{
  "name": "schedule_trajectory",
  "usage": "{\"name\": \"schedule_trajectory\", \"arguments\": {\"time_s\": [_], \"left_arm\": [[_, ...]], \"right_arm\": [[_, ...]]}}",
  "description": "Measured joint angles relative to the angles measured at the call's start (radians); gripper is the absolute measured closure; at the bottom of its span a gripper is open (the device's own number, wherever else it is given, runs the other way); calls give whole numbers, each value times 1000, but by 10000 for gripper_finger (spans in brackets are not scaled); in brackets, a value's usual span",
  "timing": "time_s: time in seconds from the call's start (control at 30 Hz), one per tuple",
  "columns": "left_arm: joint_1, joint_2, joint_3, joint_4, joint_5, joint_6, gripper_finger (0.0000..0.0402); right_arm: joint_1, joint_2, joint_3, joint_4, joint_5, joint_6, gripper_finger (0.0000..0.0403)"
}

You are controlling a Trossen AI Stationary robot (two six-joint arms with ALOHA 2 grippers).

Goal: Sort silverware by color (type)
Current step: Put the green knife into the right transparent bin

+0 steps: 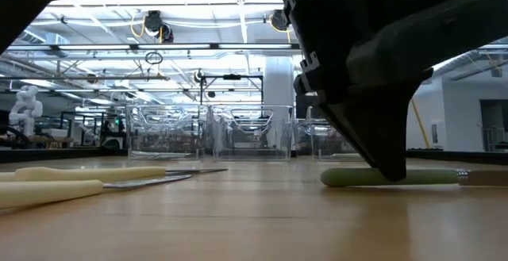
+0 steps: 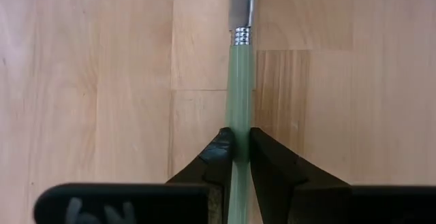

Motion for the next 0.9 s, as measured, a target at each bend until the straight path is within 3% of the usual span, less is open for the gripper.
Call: {"name": "schedule_trajectory", "arguments": {"time_s": [0.23, 0.53, 0.77, 0.9], "left_arm": [[0, 0, 0, -1, -14, -4, 353], [14, 0, 0, 1, -5, -7, 353], [14, 0, 0, 1, -7, -7, 353], [15, 0, 0, 1, -7, -7, 353]], "right_arm": [[-1, 0, 0, 4, 27, -2, 403], [-1, 1, -44, 54, 183, 76, 400], [-14, 2, -117, 94, 185, 143, 338], [-19, 2, -154, 148, 261, 139, 293]]}}
